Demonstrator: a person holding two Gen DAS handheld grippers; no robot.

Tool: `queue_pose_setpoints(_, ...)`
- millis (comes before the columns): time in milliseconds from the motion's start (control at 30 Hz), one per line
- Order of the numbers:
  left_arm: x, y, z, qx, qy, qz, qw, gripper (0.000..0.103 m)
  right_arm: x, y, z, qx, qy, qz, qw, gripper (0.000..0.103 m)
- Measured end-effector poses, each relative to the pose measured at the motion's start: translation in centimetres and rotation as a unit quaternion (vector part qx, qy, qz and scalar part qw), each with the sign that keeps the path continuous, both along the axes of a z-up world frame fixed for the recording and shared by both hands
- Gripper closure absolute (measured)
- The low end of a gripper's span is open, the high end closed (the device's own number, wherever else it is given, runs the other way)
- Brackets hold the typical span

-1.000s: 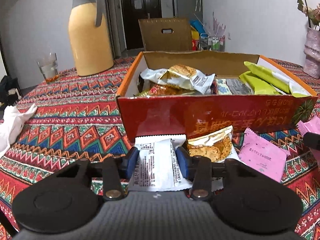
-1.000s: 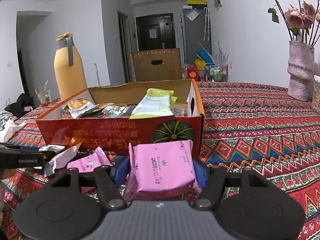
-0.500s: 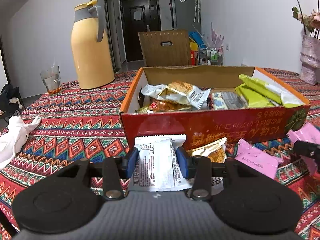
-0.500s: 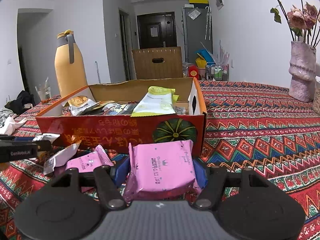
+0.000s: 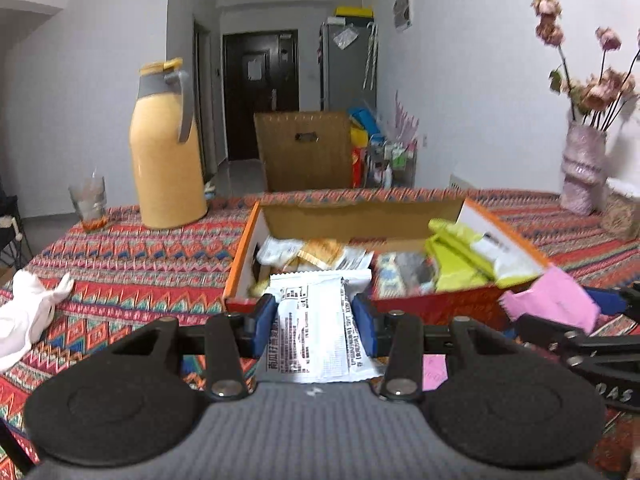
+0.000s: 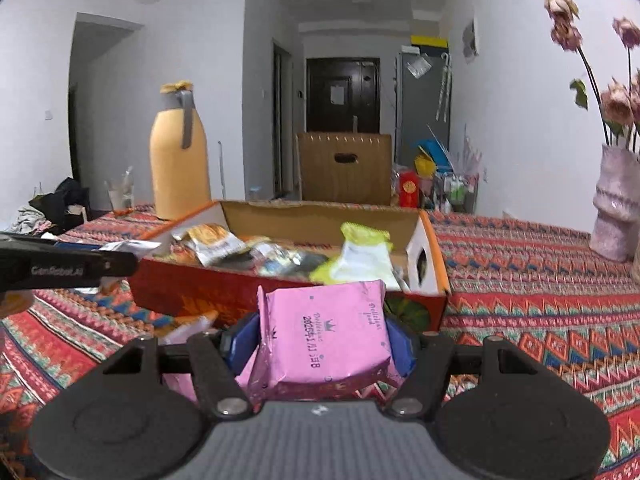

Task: Organize snacks
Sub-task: 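Carry both held packets toward the orange box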

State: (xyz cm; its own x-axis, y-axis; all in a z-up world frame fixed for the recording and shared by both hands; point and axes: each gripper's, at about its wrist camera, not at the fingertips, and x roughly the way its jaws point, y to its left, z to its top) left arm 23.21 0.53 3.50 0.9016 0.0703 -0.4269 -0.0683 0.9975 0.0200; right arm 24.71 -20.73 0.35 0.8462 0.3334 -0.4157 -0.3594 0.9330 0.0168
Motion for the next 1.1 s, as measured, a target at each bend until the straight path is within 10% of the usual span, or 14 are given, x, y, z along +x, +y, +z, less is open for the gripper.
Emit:
queue_pose_setpoints(567, 3.3, 0.2, 4.5, -0.054, -0.052, 0.020, 0.9970, 0.059, 3.9, 2.5, 5.9, 0.029, -0.057, -0.017, 0.998, 0.037)
queue_pose_setpoints(1100, 9.1, 1.7, 1.2, -0.060, -0.054, 0.065, 0.9946, 0.059, 9.9, 3.0, 3.1, 0.062, -0.054, -0.053, 0.995, 0.037)
